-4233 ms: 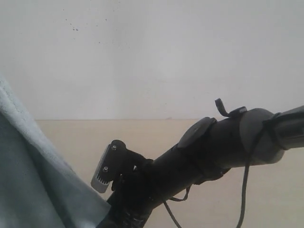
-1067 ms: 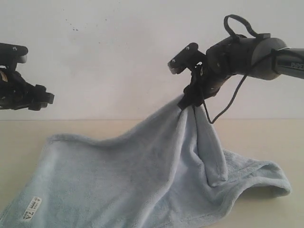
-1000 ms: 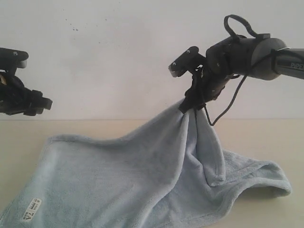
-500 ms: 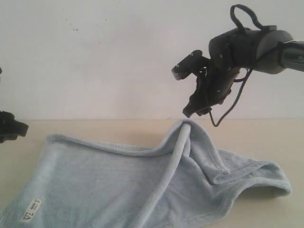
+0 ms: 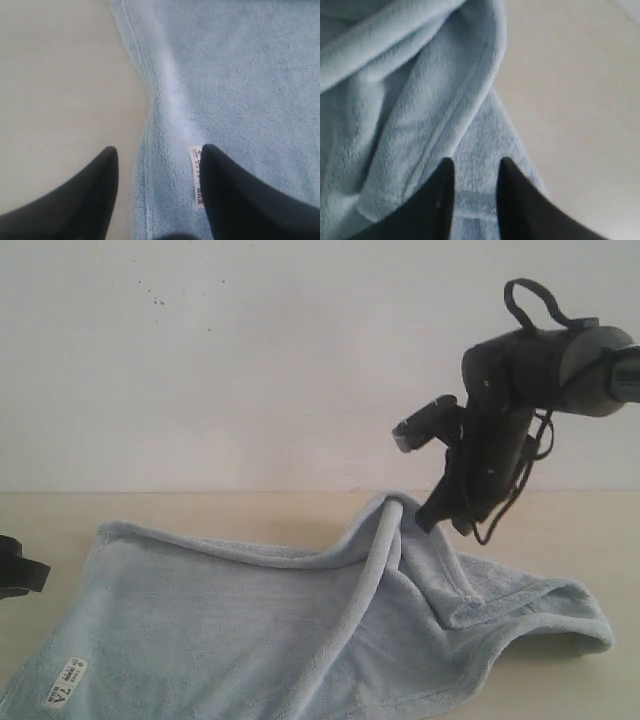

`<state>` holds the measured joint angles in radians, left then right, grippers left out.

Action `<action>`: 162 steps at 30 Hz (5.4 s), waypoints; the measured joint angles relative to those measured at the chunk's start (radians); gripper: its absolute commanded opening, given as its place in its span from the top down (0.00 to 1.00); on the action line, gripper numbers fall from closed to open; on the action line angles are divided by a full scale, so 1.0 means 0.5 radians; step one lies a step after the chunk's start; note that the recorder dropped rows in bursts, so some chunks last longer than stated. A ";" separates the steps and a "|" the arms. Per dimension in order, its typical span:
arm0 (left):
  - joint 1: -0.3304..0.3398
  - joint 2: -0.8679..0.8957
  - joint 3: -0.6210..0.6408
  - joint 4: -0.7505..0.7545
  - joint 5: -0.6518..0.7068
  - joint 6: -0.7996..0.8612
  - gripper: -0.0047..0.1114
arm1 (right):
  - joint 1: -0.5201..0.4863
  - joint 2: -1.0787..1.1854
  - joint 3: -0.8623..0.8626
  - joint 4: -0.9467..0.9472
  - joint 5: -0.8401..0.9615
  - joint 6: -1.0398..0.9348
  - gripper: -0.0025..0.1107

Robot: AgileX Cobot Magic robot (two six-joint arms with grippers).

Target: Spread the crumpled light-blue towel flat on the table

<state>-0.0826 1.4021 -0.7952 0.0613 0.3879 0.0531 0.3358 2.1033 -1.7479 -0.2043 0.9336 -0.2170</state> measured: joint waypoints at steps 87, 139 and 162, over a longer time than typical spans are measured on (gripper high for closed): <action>0.000 0.000 0.000 -0.184 -0.105 0.092 0.55 | 0.209 -0.949 1.856 0.755 -1.399 0.883 0.55; 0.000 0.000 0.000 -0.198 -0.173 0.097 0.55 | 0.165 -0.916 2.098 0.781 -2.051 1.008 0.55; 0.000 0.000 0.000 -0.222 -0.173 0.097 0.55 | 0.184 -1.653 1.722 0.628 -0.828 0.052 0.55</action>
<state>-0.0826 1.4021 -0.7952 -0.0498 0.3014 0.1015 0.4277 1.2768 -0.8869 0.1099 0.5197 -0.1913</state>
